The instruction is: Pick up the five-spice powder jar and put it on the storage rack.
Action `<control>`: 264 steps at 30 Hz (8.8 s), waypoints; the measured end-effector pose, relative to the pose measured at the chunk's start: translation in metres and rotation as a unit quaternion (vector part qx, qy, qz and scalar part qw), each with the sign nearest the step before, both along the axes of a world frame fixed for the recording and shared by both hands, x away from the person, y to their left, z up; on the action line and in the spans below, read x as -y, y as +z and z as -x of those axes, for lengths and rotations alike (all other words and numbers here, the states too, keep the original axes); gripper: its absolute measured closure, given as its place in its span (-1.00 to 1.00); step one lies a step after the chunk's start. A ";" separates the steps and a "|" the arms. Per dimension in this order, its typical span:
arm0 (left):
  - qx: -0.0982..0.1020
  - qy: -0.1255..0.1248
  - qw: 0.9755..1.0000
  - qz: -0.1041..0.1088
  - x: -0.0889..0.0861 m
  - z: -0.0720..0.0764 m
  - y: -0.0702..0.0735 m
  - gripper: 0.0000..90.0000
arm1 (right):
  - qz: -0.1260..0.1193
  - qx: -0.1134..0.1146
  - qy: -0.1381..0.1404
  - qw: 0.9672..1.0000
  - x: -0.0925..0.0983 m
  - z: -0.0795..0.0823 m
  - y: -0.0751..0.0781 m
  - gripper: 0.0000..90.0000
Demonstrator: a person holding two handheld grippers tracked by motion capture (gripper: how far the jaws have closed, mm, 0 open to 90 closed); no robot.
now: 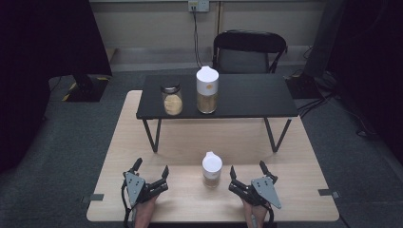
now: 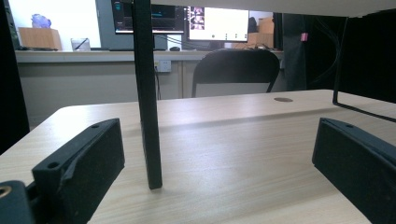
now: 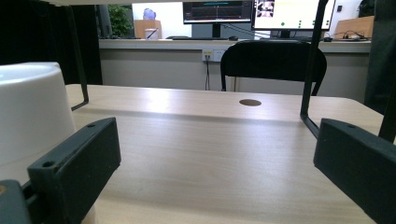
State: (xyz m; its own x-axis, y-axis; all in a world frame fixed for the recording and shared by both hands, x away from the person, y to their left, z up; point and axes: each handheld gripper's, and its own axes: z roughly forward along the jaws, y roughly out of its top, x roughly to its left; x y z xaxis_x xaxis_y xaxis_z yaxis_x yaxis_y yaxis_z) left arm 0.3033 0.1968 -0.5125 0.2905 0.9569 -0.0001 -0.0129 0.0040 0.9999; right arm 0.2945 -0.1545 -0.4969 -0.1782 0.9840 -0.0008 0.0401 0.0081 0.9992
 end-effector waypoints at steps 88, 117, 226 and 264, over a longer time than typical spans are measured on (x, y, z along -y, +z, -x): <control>0.000 0.004 1.000 0.000 0.000 0.000 0.000 -0.95 | -0.004 0.014 0.129 0.992 -0.071 0.000 0.072 -0.96; 0.000 0.004 1.000 0.000 0.000 0.000 0.000 -0.97 | -0.003 -0.006 0.134 0.991 -0.080 -0.001 0.039 -0.78; 0.000 0.004 1.000 0.000 0.000 0.000 0.000 -0.97 | 0.016 -0.049 0.134 0.990 -0.083 0.001 0.013 -0.33; 0.000 0.004 1.000 0.000 0.000 0.000 0.000 -0.97 | 0.008 -0.041 0.122 0.992 -0.076 0.005 0.033 -0.33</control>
